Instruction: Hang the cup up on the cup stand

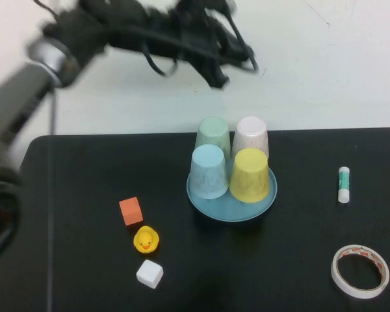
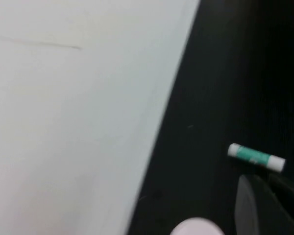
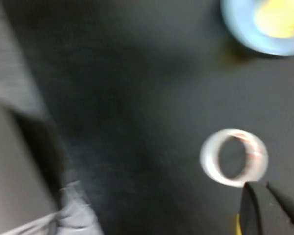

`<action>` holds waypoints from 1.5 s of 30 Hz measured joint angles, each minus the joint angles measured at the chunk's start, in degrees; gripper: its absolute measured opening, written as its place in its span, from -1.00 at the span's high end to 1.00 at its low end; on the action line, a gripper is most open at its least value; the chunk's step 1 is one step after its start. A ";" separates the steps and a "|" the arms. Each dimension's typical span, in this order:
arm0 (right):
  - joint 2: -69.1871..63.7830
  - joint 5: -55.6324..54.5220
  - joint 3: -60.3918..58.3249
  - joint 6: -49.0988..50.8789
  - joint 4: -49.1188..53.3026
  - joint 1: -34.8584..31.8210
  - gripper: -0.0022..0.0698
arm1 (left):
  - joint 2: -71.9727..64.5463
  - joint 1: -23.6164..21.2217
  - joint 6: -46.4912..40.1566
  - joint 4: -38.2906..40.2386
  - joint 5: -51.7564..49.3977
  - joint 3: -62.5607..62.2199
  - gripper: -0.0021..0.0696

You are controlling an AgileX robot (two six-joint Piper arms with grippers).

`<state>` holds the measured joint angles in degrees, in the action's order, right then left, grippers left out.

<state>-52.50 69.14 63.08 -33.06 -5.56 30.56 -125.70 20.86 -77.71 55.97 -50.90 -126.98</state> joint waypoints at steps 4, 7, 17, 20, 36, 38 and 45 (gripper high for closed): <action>5.52 -1.43 -1.08 4.10 8.50 0.00 0.92 | 8.65 -0.23 9.23 -11.05 -0.11 0.00 0.93; 10.04 -4.70 -4.68 7.29 13.80 0.00 0.92 | 15.43 -0.23 17.57 -20.34 -1.10 -0.11 0.94; 24.75 -23.88 -25.99 19.44 17.67 0.00 0.92 | 41.33 -0.23 34.78 -40.52 -3.30 14.85 0.94; 27.56 -25.21 -30.54 23.06 17.72 0.00 0.92 | 49.96 -0.23 35.96 -41.20 -2.50 23.89 0.94; 30.97 -26.01 -39.02 27.43 17.81 0.00 0.93 | 86.76 -0.23 42.03 -43.35 14.01 71.05 0.94; 30.97 -26.01 -39.10 27.43 17.81 0.00 0.94 | 89.70 -0.23 42.57 -43.35 14.10 74.86 0.94; 30.97 -26.01 -39.10 27.43 17.81 0.00 0.94 | 94.57 -0.23 44.15 -43.23 14.24 85.34 0.94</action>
<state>-21.54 43.13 23.98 -5.63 12.25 30.56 -31.13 20.63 -33.56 12.74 -36.66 -41.64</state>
